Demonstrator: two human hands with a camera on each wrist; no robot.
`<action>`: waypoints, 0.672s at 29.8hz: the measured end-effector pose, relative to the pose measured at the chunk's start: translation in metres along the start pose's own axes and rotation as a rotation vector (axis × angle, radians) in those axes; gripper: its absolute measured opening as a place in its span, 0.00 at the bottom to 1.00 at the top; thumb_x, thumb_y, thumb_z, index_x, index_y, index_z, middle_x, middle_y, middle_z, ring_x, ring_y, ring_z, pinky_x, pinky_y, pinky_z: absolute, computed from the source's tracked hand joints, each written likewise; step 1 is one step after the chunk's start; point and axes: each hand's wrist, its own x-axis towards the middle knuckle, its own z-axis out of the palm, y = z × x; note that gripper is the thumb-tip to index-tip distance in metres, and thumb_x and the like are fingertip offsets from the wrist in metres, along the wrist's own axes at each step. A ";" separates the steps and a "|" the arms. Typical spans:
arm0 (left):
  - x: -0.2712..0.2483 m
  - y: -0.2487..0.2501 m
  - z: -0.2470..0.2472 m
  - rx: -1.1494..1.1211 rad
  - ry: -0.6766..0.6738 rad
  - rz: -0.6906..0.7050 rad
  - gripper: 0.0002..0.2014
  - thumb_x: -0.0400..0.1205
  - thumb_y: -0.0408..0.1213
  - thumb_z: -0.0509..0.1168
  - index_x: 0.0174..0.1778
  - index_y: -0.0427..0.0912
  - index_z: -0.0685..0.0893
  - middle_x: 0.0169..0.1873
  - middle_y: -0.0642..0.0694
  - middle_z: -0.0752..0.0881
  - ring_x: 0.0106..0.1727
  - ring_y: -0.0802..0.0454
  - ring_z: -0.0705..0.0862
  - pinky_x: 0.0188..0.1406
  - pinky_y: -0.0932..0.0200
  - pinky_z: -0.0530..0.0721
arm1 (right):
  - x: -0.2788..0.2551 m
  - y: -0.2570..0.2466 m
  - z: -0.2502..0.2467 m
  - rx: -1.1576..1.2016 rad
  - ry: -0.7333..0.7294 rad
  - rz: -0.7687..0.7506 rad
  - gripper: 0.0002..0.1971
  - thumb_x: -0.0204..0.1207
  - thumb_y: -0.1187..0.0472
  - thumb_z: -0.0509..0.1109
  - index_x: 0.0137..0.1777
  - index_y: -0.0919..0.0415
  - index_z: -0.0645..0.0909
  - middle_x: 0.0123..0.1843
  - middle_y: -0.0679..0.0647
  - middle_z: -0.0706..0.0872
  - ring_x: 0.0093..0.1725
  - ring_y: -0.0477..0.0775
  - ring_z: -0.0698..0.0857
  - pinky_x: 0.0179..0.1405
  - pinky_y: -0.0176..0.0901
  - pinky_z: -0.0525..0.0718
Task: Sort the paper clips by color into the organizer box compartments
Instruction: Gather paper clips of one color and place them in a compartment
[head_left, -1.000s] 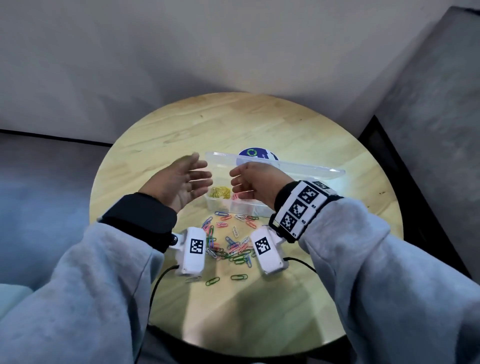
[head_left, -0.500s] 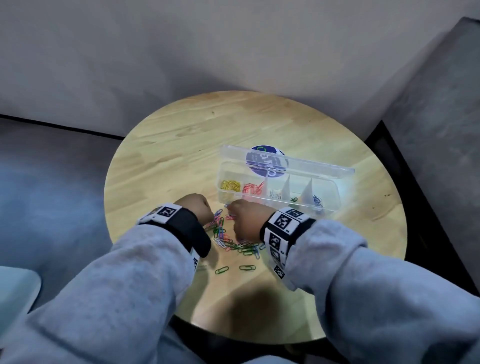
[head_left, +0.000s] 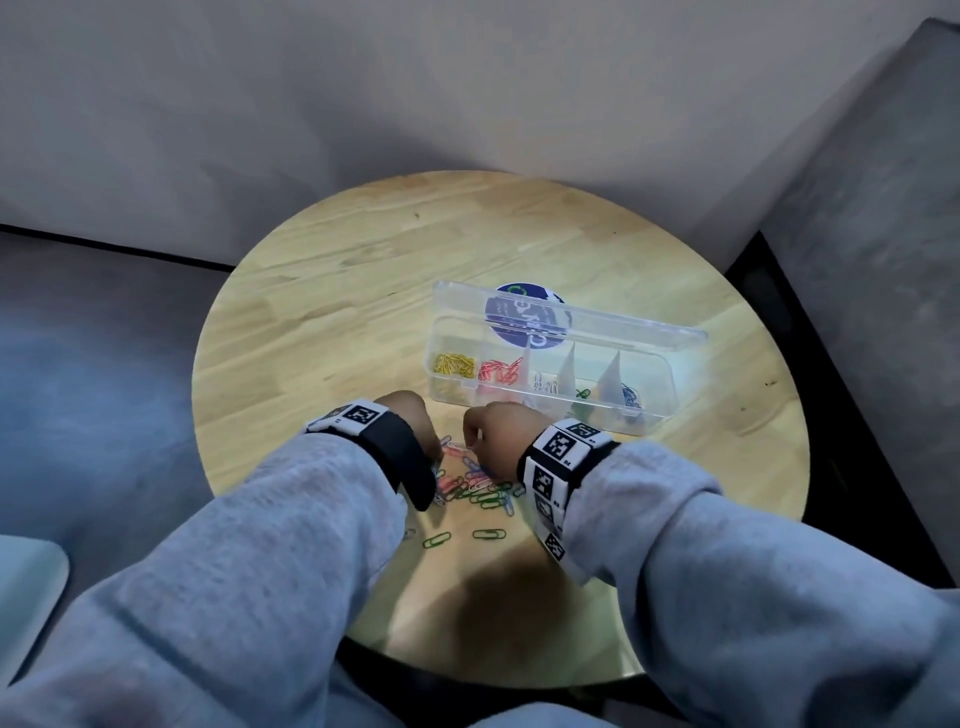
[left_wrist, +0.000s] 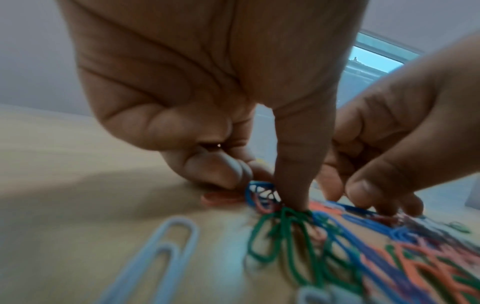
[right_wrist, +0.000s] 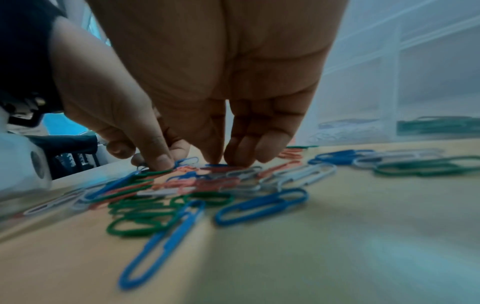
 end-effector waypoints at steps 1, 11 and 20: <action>-0.002 -0.001 0.002 -0.006 -0.003 0.012 0.16 0.50 0.48 0.79 0.28 0.44 0.89 0.28 0.48 0.90 0.34 0.48 0.90 0.42 0.48 0.91 | 0.000 0.001 0.001 0.005 0.004 0.010 0.08 0.75 0.65 0.60 0.46 0.53 0.78 0.49 0.55 0.85 0.47 0.58 0.83 0.44 0.45 0.82; -0.057 -0.031 -0.003 -0.612 0.009 0.178 0.07 0.72 0.36 0.76 0.32 0.43 0.84 0.28 0.47 0.82 0.32 0.51 0.79 0.38 0.60 0.78 | -0.007 -0.001 0.005 0.015 -0.103 0.187 0.05 0.76 0.58 0.65 0.42 0.57 0.80 0.46 0.55 0.78 0.45 0.56 0.77 0.49 0.44 0.80; -0.069 -0.057 -0.018 -1.154 -0.075 0.299 0.12 0.79 0.21 0.65 0.35 0.41 0.76 0.16 0.50 0.83 0.17 0.60 0.80 0.24 0.69 0.83 | -0.029 0.001 0.005 0.475 0.054 0.245 0.14 0.71 0.69 0.67 0.26 0.56 0.73 0.35 0.57 0.82 0.34 0.55 0.80 0.32 0.39 0.79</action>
